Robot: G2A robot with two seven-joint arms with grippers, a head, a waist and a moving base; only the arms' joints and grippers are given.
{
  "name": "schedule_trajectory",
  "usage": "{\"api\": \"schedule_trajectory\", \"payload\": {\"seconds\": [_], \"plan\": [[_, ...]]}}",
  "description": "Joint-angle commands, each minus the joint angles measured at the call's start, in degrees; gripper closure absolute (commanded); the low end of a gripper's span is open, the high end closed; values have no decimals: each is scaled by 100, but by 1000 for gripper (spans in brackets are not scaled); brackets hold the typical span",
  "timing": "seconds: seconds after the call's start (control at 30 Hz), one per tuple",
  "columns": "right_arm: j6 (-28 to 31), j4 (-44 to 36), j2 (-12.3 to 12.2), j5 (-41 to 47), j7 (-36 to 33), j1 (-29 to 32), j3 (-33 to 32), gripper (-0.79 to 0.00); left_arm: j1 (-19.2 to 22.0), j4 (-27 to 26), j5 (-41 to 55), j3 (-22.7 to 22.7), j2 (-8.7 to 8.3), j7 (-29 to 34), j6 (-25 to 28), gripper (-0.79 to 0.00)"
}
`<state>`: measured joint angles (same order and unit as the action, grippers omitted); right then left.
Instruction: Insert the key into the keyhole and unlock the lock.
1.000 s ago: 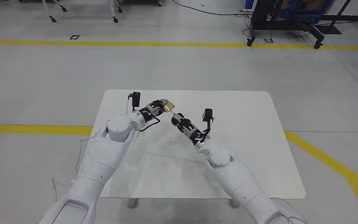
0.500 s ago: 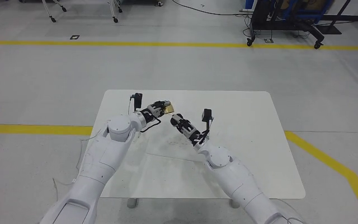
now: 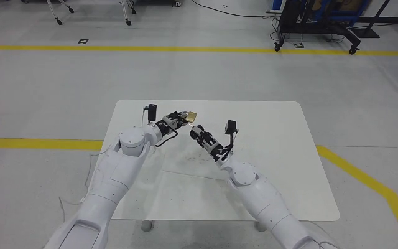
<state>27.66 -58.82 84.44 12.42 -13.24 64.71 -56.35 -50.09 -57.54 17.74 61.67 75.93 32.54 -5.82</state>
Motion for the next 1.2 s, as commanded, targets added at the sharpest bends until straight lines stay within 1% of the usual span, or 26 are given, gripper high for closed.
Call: {"api": "schedule_trajectory", "payload": {"seconds": [0.0,0.2,0.4,0.57,0.8,0.97,1.17], "plan": [[17,7,-2,-10,59,4,-53,0,3,8,5,4,4,6,-7,0],[6,28,8,-259,317,-20,-105,0,16,44,31,11,16,81,7,0],[-47,91,32,-284,371,-56,-130,0,28,88,67,37,24,132,53,0],[-31,171,44,-281,359,-79,-171,0,1,35,70,40,32,124,37,0],[-21,197,56,-280,318,-88,-225,0,42,121,74,75,37,169,54,0],[39,141,49,-311,281,-41,-288,0,-20,14,81,76,44,124,14,0],[-85,149,63,-401,236,-55,-274,0,-36,-24,52,67,51,142,15,0]]}}
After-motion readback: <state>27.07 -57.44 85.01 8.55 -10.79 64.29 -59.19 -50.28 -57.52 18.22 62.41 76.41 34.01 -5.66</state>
